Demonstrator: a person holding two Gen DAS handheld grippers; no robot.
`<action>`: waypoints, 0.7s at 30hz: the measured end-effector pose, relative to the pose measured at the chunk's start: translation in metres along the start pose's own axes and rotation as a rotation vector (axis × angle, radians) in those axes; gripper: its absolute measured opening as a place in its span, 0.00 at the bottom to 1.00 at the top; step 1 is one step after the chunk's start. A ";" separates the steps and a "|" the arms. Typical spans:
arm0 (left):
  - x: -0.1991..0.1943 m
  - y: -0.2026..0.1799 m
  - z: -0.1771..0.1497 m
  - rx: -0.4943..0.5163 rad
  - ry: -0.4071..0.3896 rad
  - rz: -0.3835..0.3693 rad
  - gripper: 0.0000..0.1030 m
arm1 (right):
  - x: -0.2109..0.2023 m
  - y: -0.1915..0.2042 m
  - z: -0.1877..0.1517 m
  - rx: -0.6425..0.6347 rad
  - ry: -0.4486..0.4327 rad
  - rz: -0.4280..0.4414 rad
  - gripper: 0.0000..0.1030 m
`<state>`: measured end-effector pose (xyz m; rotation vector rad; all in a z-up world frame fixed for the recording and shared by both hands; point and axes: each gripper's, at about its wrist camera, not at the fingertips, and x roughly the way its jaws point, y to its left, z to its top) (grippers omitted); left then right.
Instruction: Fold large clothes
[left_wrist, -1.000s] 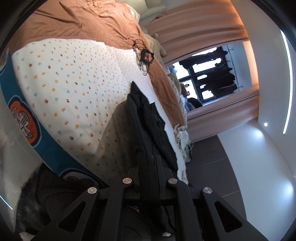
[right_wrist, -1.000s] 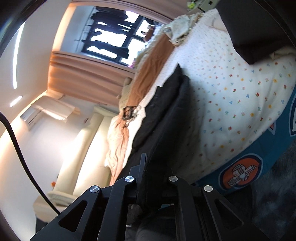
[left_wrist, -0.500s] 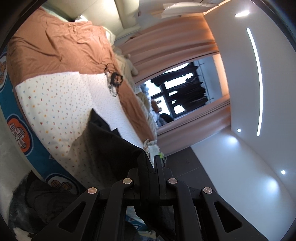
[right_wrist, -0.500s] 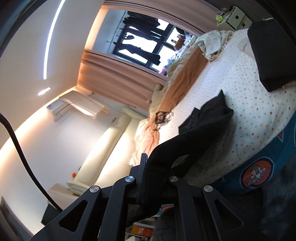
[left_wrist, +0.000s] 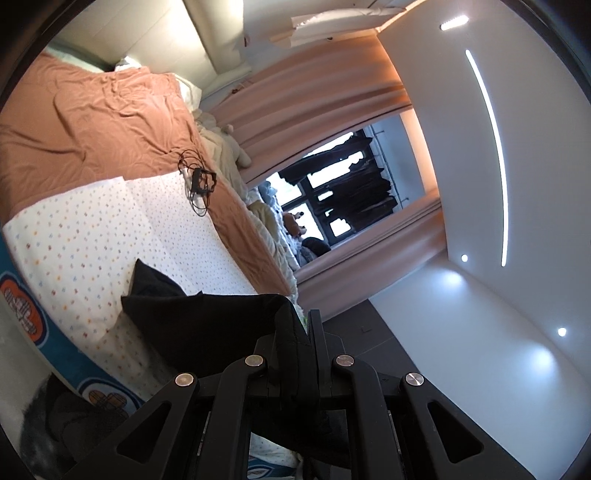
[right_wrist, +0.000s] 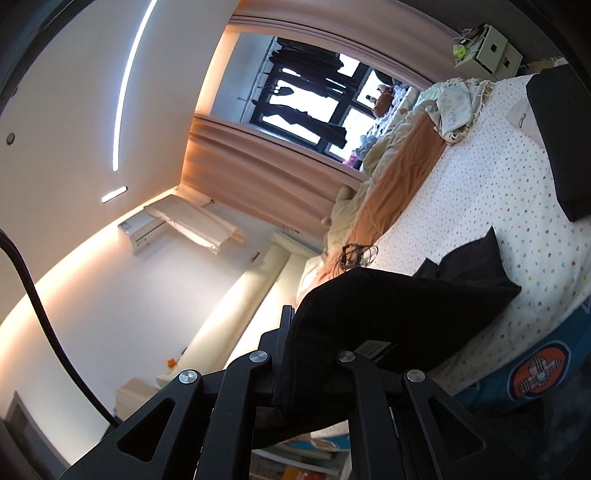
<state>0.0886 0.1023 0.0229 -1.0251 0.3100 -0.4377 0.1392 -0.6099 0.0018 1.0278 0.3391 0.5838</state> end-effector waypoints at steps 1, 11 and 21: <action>0.008 -0.003 0.005 0.014 0.005 0.004 0.08 | 0.005 -0.002 0.005 0.002 -0.005 -0.003 0.08; 0.097 -0.002 0.043 0.134 0.048 0.071 0.09 | 0.070 -0.018 0.060 -0.115 0.023 -0.095 0.08; 0.200 0.045 0.074 0.155 0.097 0.145 0.09 | 0.154 -0.060 0.098 -0.241 0.084 -0.189 0.08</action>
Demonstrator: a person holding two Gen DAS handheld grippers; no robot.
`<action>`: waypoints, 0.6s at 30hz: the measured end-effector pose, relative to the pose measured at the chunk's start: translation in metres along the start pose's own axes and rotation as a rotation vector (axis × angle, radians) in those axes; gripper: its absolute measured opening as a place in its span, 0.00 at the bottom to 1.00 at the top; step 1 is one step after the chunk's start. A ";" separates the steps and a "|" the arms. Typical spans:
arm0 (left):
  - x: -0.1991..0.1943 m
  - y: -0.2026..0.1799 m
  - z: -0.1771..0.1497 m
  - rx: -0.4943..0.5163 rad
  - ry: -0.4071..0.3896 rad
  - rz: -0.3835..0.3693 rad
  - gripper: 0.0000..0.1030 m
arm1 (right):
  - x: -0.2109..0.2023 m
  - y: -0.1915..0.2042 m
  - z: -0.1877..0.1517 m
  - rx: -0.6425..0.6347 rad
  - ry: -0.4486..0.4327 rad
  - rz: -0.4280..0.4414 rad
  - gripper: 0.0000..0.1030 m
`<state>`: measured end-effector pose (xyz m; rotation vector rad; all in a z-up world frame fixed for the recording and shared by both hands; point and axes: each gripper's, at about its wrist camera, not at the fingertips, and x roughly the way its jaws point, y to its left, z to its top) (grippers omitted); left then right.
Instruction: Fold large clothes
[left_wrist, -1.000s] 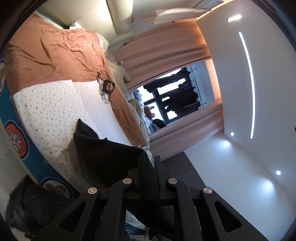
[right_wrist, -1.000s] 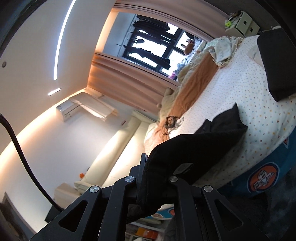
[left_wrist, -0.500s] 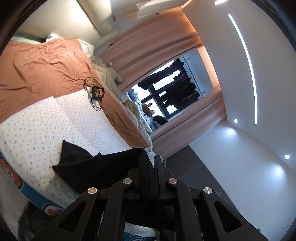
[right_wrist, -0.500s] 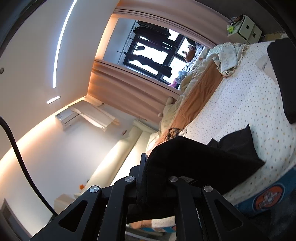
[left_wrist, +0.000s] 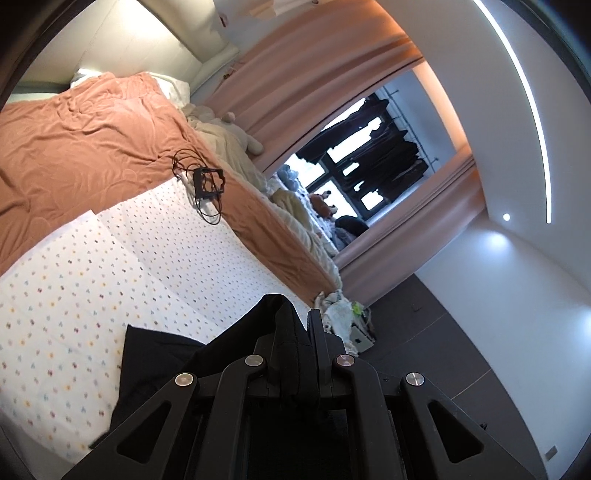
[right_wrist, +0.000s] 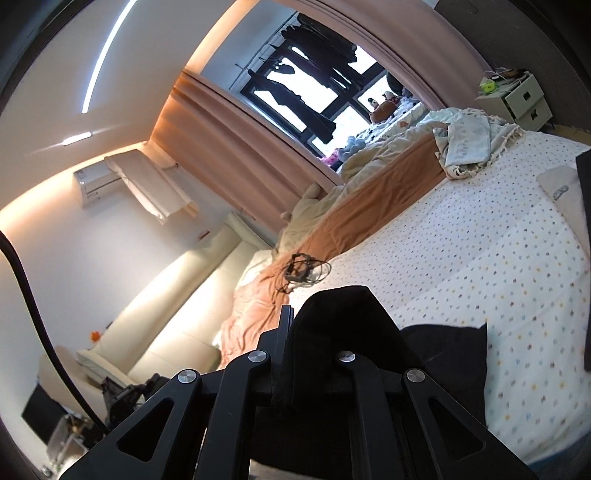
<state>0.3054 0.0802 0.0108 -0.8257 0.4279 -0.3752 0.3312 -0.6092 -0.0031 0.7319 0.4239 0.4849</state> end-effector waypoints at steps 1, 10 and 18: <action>0.012 0.005 0.003 0.000 0.008 0.005 0.09 | 0.009 -0.006 0.002 0.002 0.005 -0.005 0.08; 0.134 0.066 0.013 -0.003 0.145 0.130 0.09 | 0.104 -0.081 0.013 0.075 0.081 -0.084 0.08; 0.196 0.137 -0.007 -0.050 0.251 0.284 0.09 | 0.175 -0.141 -0.006 0.134 0.203 -0.207 0.08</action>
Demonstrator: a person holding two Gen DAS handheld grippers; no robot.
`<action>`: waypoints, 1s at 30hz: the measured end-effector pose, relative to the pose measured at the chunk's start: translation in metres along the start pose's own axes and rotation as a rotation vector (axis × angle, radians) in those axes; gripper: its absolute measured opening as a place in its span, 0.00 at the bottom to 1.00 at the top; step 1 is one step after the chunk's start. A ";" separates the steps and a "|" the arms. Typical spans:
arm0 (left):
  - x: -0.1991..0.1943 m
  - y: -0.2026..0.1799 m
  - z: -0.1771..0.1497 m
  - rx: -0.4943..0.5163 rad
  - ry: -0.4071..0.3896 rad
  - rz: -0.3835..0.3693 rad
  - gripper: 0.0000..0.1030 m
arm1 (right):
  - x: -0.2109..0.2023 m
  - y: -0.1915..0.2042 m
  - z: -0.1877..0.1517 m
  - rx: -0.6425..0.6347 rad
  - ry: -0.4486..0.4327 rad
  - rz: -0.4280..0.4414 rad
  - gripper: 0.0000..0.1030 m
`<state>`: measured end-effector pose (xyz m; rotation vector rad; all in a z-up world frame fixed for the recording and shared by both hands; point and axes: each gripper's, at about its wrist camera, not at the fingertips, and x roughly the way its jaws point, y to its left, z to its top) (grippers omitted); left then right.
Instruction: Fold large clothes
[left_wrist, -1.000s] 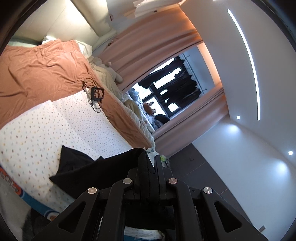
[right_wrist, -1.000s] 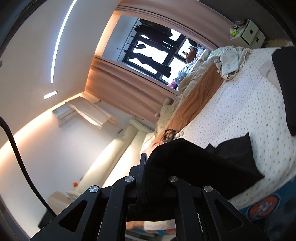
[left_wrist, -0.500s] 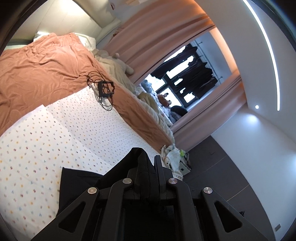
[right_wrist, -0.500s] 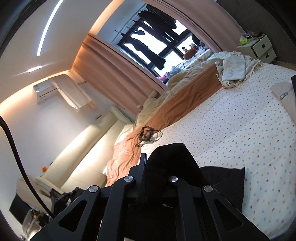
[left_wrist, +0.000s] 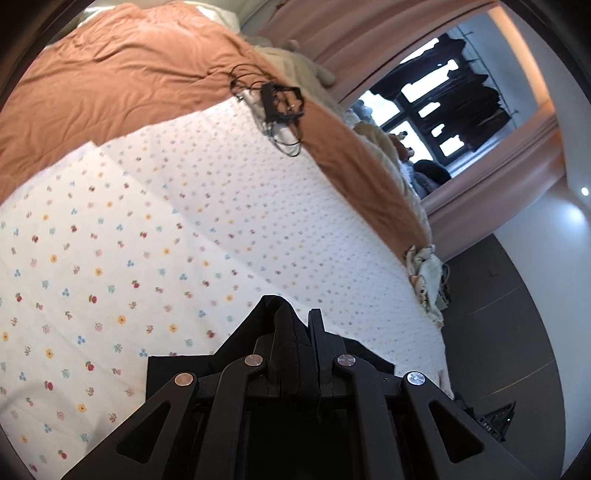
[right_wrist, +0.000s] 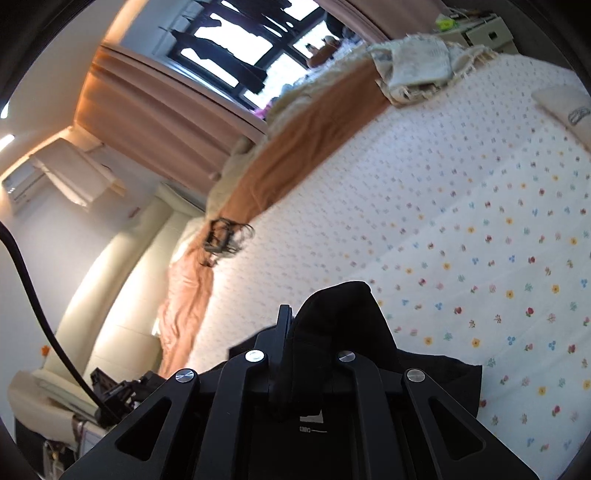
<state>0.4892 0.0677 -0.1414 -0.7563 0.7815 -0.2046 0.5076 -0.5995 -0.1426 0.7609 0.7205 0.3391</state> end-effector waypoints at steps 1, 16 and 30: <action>0.006 0.006 -0.001 -0.016 0.008 0.011 0.10 | 0.008 -0.005 0.000 0.010 0.015 -0.020 0.09; -0.031 0.015 0.000 -0.052 -0.013 0.052 0.57 | -0.025 0.009 0.002 -0.047 0.014 -0.148 0.77; -0.075 0.062 -0.071 0.057 0.085 0.189 0.65 | -0.075 -0.036 -0.066 -0.001 0.087 -0.246 0.77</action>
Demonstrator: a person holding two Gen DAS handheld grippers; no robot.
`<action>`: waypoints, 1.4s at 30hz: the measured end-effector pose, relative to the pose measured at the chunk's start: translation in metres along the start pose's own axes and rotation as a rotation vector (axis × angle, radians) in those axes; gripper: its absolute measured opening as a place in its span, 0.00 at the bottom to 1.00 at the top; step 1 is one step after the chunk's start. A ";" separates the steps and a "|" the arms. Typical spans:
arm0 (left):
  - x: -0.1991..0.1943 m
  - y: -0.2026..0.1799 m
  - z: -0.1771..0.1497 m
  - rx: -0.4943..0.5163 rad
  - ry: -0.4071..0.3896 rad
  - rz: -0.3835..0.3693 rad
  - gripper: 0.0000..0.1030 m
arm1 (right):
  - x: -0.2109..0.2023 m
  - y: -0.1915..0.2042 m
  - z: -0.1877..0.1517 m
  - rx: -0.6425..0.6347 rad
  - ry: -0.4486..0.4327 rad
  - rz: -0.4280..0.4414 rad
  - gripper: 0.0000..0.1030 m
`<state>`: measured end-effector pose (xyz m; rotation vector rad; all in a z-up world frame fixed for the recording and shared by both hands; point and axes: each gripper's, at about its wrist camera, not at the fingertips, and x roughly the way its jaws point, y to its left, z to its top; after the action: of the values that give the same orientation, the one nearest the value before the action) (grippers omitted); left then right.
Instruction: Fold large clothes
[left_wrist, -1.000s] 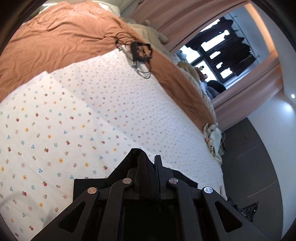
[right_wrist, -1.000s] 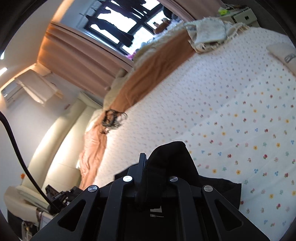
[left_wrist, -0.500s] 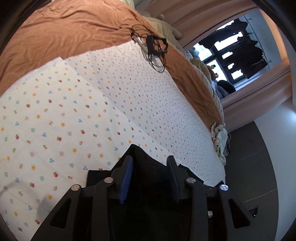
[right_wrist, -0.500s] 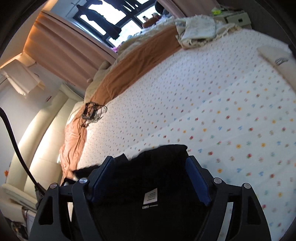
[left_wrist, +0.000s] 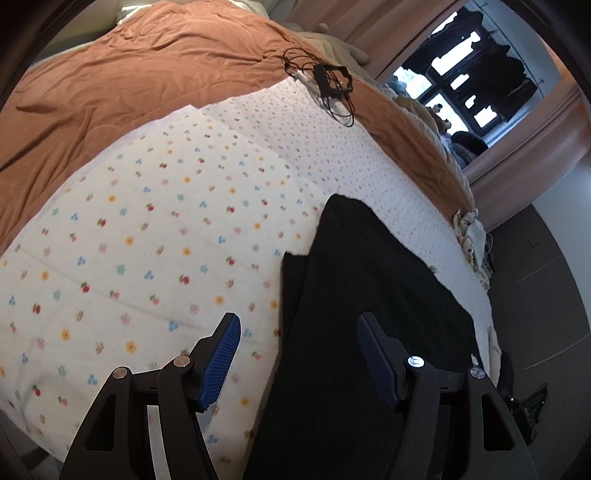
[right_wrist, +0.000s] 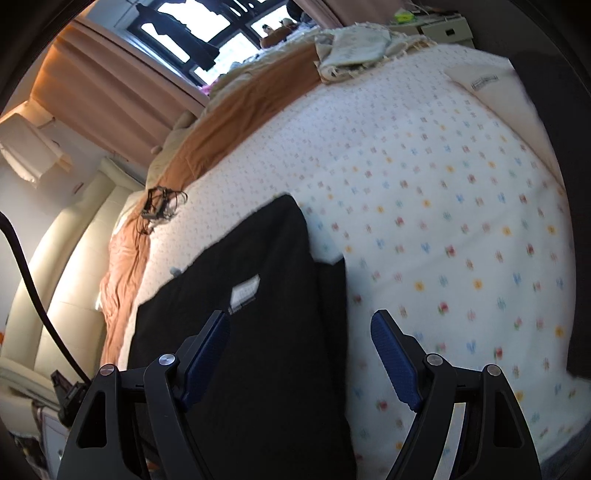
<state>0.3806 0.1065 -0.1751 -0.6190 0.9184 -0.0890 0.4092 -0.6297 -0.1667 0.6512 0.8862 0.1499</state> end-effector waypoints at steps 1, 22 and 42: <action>0.000 0.004 -0.006 -0.001 0.011 -0.001 0.65 | 0.000 -0.002 -0.006 -0.004 0.016 -0.002 0.77; -0.054 0.037 -0.087 -0.027 0.047 0.066 0.64 | -0.060 -0.015 -0.088 -0.019 0.050 -0.254 0.29; -0.076 0.026 -0.113 -0.161 0.083 -0.210 0.64 | -0.070 0.165 -0.126 -0.251 0.041 -0.055 0.43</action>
<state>0.2419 0.1007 -0.1851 -0.8658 0.9444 -0.2326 0.2916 -0.4662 -0.0807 0.3903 0.9060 0.2214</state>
